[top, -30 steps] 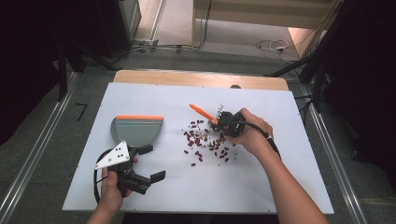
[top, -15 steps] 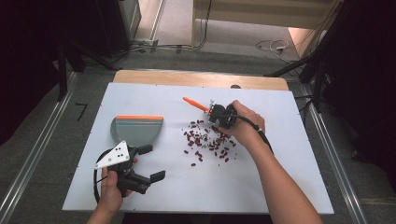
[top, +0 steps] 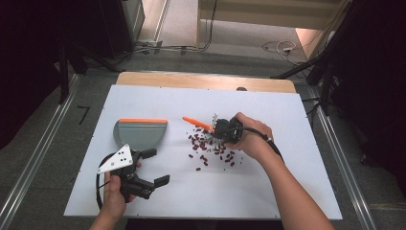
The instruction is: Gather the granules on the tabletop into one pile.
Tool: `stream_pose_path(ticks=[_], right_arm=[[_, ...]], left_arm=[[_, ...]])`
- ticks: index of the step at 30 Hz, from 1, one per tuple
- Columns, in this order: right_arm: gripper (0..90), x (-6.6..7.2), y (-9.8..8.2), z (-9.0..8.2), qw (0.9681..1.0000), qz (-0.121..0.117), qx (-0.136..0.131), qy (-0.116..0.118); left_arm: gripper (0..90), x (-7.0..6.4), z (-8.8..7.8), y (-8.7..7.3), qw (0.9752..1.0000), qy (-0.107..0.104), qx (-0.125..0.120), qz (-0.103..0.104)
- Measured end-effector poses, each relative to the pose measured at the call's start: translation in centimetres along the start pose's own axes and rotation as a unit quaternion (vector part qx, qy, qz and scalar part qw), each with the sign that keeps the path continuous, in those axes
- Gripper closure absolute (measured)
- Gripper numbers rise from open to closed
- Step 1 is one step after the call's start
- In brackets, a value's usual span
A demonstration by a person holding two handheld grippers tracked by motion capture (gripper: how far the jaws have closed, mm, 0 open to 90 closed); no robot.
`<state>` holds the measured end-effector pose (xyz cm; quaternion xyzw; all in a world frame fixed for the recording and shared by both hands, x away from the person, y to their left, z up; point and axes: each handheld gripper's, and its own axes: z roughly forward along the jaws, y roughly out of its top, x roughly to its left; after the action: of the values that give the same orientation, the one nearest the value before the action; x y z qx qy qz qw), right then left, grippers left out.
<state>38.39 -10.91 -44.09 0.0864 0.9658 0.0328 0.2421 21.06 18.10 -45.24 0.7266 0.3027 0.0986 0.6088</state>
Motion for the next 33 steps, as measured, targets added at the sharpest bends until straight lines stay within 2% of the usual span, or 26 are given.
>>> stream_pose_path(ticks=[1,3,8,12,15,17,19,23,24,25,27,31,32,33], right_arm=[[68.8,0.0,-0.1,-0.2,1.0000,-0.002,0.000,0.004],[68.8,-0.3,-0.3,-0.8,0.9998,0.011,-0.008,0.013],[68.8,-1.6,0.7,-1.2,0.9989,0.017,-0.036,-0.026],[68.8,-1.8,2.7,-0.1,0.9974,-0.034,-0.044,-0.046],[68.8,-1.6,4.1,0.9,0.9962,-0.046,-0.046,-0.059],[68.8,-1.4,4.8,1.3,0.9963,-0.047,-0.047,-0.055],[68.8,-1.1,5.2,1.6,0.9965,-0.058,-0.046,-0.040],[68.8,-0.2,5.2,1.2,0.9959,-0.077,-0.034,-0.032],[68.8,0.0,5.0,1.0,0.9960,-0.081,-0.033,-0.018],[68.8,0.2,4.9,0.9,0.9950,-0.089,-0.038,-0.025],[68.8,0.8,4.4,0.5,0.9939,-0.101,-0.040,-0.015],[68.8,1.5,3.4,0.0,0.9918,-0.117,-0.048,-0.017],[68.8,1.7,3.2,-0.1,0.9916,-0.120,-0.047,-0.007],[68.8,1.7,3.0,-0.2,0.9898,-0.132,-0.053,-0.009]], left_arm=[[0.4,0.0,0.0,0.0,1.0000,0.000,0.000,0.000],[0.4,0.0,0.0,0.0,1.0000,0.000,0.001,0.000],[0.4,0.1,-0.1,0.0,1.0000,0.002,-0.001,-0.003],[0.4,0.1,-0.1,0.0,1.0000,0.002,0.000,-0.002],[0.4,0.2,-0.2,-0.1,1.0000,0.001,-0.002,-0.002],[0.4,0.3,-0.3,-0.1,1.0000,0.001,-0.002,-0.004],[0.4,0.3,-0.4,-0.1,1.0000,0.002,-0.003,-0.005],[0.4,0.4,-0.3,-0.1,1.0000,0.003,-0.001,-0.006],[0.4,0.4,-0.3,-0.1,1.0000,0.003,-0.002,-0.006],[0.4,0.4,-0.3,-0.1,1.0000,0.003,-0.002,-0.007],[0.4,0.3,-0.3,-0.1,1.0000,0.004,-0.002,-0.006],[0.4,0.3,-0.2,0.0,1.0000,0.005,-0.002,-0.007],[0.4,0.2,-0.2,0.0,1.0000,0.005,-0.001,-0.007],[0.4,0.2,-0.1,-0.1,1.0000,0.004,0.000,-0.008]])
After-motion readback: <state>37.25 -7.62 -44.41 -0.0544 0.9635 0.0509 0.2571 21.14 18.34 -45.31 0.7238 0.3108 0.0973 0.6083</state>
